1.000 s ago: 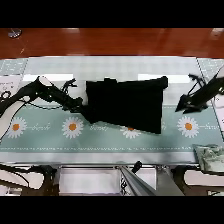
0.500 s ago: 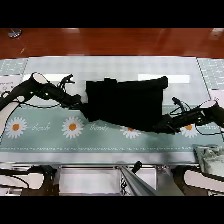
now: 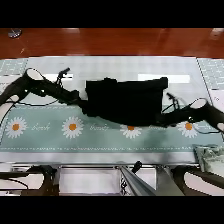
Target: Fold the shirts.
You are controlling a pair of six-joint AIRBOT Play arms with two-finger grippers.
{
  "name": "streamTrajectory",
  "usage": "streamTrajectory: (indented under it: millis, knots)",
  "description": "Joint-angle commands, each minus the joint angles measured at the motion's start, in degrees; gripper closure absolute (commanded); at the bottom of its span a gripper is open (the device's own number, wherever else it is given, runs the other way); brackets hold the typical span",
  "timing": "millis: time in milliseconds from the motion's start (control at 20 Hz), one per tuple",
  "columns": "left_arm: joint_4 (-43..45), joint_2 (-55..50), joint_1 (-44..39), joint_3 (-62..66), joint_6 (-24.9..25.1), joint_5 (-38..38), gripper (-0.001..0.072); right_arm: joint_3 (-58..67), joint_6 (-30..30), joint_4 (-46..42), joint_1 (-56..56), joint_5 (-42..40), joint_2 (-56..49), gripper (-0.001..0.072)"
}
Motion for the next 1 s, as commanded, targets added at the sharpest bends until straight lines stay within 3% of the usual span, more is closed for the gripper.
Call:
streamTrajectory:
  millis: [0, 250, 450, 650, 750, 950]
  knots:
    - [-0.1, 6.2, 1.3, 5.4, 0.0, 0.7, 0.0688, 9.5, 1.4, -0.2, -2.0, 4.7, 9.6, 0.0674]
    - [-0.1, 19.8, 3.3, 24.6, 0.0, 1.0, 0.0688, 35.3, 5.4, -0.8, -6.8, 3.7, 23.6, 0.0675]
    - [0.0, 27.9, 3.3, 42.7, 2.2, 6.5, 0.0688, 57.4, 8.1, -4.4, -8.7, 2.6, 25.8, 0.0675]
    - [4.1, 33.8, 3.3, 52.8, 2.8, 9.6, 0.0687, 71.1, 13.8, -13.1, -8.6, 3.2, 25.8, 0.0675]
    - [8.2, 36.7, 3.3, 52.7, 1.2, 6.8, 0.0688, 73.7, 15.5, -14.7, -8.6, 7.1, 25.8, 0.0675]
    - [15.9, 39.8, 3.3, 52.7, -5.7, -6.7, 0.0688, 74.1, 15.8, -15.6, -8.6, 15.6, 26.6, 0.0675]
